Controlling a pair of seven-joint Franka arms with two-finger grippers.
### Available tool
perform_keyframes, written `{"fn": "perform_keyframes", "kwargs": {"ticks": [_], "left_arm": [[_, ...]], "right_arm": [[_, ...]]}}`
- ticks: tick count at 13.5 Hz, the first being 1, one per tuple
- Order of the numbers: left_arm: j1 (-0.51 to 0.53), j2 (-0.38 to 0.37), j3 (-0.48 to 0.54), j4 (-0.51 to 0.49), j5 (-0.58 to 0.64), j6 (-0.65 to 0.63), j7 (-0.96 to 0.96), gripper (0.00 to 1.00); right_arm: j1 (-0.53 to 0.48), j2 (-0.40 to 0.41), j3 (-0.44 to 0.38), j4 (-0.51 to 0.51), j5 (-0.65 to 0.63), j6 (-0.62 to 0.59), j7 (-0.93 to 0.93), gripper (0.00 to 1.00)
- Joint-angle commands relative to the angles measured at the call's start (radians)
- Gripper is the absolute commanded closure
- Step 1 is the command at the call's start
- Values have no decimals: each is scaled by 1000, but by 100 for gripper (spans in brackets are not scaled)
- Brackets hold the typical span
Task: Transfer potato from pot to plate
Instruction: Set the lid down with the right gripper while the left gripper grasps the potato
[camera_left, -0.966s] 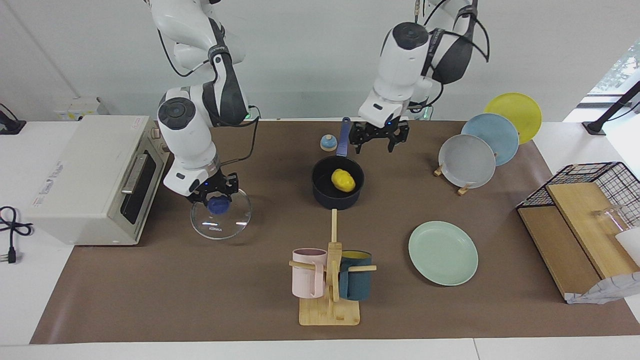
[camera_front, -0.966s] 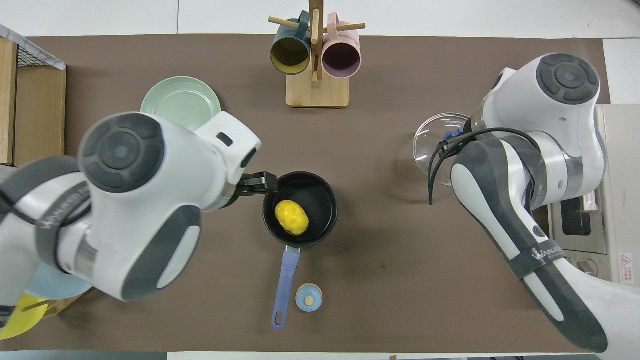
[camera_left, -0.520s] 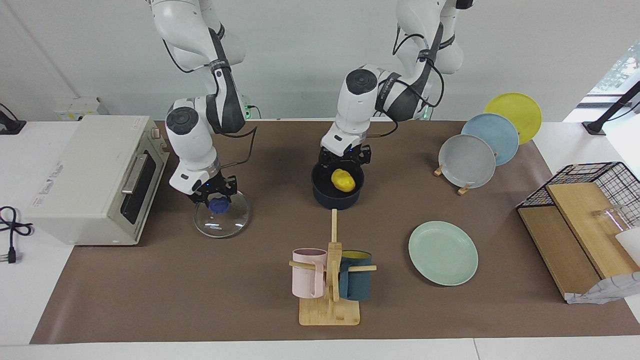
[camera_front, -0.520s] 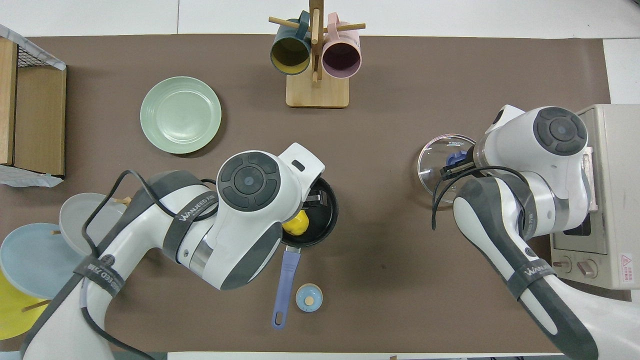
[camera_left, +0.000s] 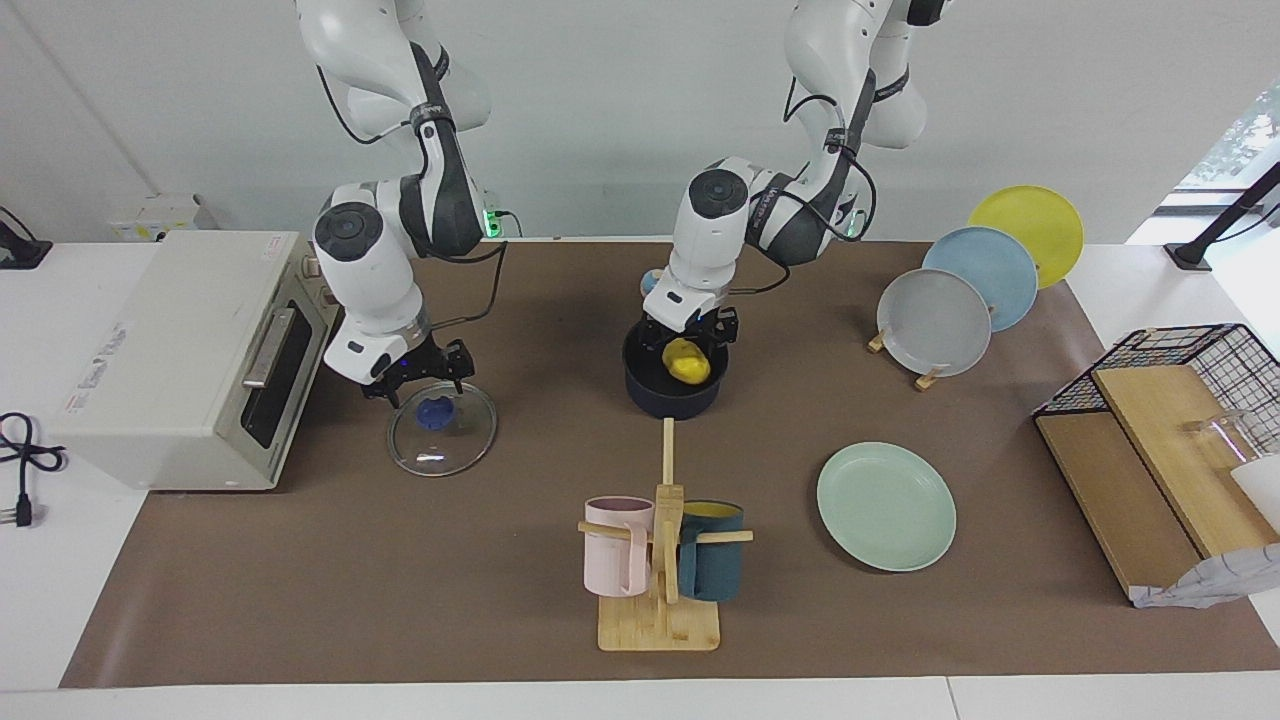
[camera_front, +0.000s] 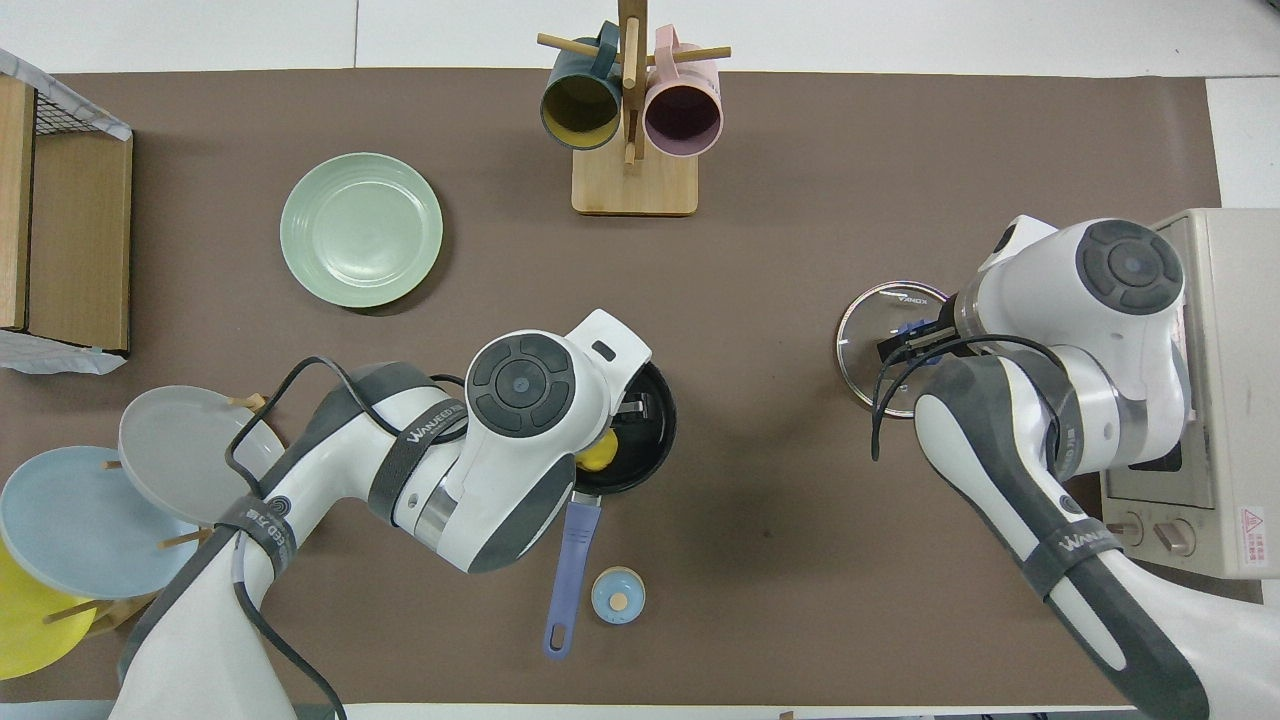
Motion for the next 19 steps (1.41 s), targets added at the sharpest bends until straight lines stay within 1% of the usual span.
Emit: {"fn": "perform_keyframes", "kwargs": {"ticks": [1, 3, 5, 6, 7, 8, 10, 11, 13, 14, 16, 17, 18, 19], "left_arm": [[-20, -4, 20, -31, 29, 34, -22, 0], [-22, 2, 20, -37, 52, 38, -38, 0], [-25, 27, 20, -37, 102, 58, -92, 0], [-34, 47, 20, -37, 117, 81, -123, 0], [-44, 48, 20, -37, 122, 86, -134, 0], [-46, 48, 20, -37, 124, 86, -137, 0], [-51, 48, 20, -35, 124, 86, -150, 0], [-63, 48, 20, -35, 124, 86, -152, 0], [-63, 48, 20, -35, 124, 86, -151, 0], [-63, 48, 20, -35, 124, 84, -149, 12], [-54, 48, 20, -32, 124, 80, -146, 72], [-52, 50, 20, -28, 124, 74, -146, 95], [-51, 48, 21, -25, 124, 72, -146, 100], [-49, 44, 21, -23, 124, 71, -146, 100]], "right_arm": [[-24, -19, 10, 209, -5, -255, 1, 0], [-25, -38, 4, 313, -8, -395, 1, 0], [-34, -63, 4, 364, -26, -465, 3, 0], [-39, -66, 2, 364, -28, -479, 3, 0], [-45, -71, 2, 364, -26, -502, 3, 0], [-69, -94, 4, 354, -25, -525, 4, 0], [-91, -121, 2, 311, -23, -533, 7, 0], [-99, -140, 2, 282, -23, -533, 10, 0], [-100, -135, 4, 278, -19, -486, 21, 0], [-102, -129, 4, 289, -11, -475, 23, 0], [-102, -126, 5, 308, -11, -486, 24, 0], [-105, -126, 5, 309, -11, -487, 24, 0], [-105, -126, 5, 309, -10, -489, 24, 0], [-102, -127, 5, 311, -8, -496, 24, 0]]}}
